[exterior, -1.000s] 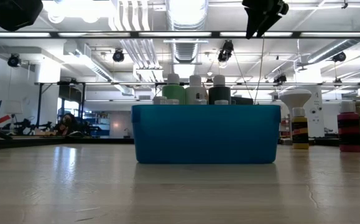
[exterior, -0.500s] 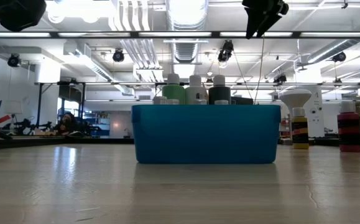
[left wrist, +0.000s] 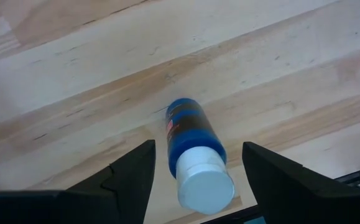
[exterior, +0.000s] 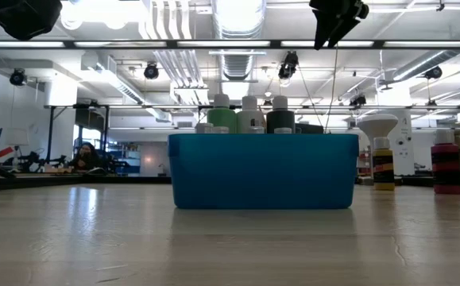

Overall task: Pick & Place Paint Supplies
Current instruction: Put the small blue paint bottle into the blue bin

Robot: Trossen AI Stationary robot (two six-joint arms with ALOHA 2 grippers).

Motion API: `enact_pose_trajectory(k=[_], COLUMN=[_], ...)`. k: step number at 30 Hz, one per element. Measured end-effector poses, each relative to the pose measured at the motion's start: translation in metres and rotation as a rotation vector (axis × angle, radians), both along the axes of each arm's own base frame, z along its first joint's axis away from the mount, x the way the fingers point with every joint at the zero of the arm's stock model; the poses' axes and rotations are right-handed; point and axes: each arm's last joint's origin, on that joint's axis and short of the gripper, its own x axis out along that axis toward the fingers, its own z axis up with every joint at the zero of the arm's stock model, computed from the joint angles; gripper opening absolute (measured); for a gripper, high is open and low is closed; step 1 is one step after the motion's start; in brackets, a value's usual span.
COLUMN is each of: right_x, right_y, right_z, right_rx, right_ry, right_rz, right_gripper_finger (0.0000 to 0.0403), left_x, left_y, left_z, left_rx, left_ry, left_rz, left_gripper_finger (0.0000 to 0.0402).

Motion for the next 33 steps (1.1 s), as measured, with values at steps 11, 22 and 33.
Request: enact_pose_trajectory(k=[11, 22, 33], right_x=[0.0, 0.0, 0.0], right_y=[0.0001, 0.0, 0.0], right_z=[0.0, 0.0, 0.0], right_rx=[0.0, 0.0, 0.0], right_ry=[0.0, 0.0, 0.0], right_rz=[0.0, 0.0, 0.0], right_gripper_finger=[0.0363, 0.0363, 0.0363], left_x=[0.0, -0.0004, 0.0003], left_y=[0.0, 0.0003, -0.001], left_z=[0.0002, 0.0013, 0.0013], left_rx=[-0.002, -0.004, -0.029], left_ry=[0.001, -0.001, 0.002], left_rz=[-0.013, -0.014, -0.009], left_gripper_finger=[0.0245, 0.0245, 0.0245])
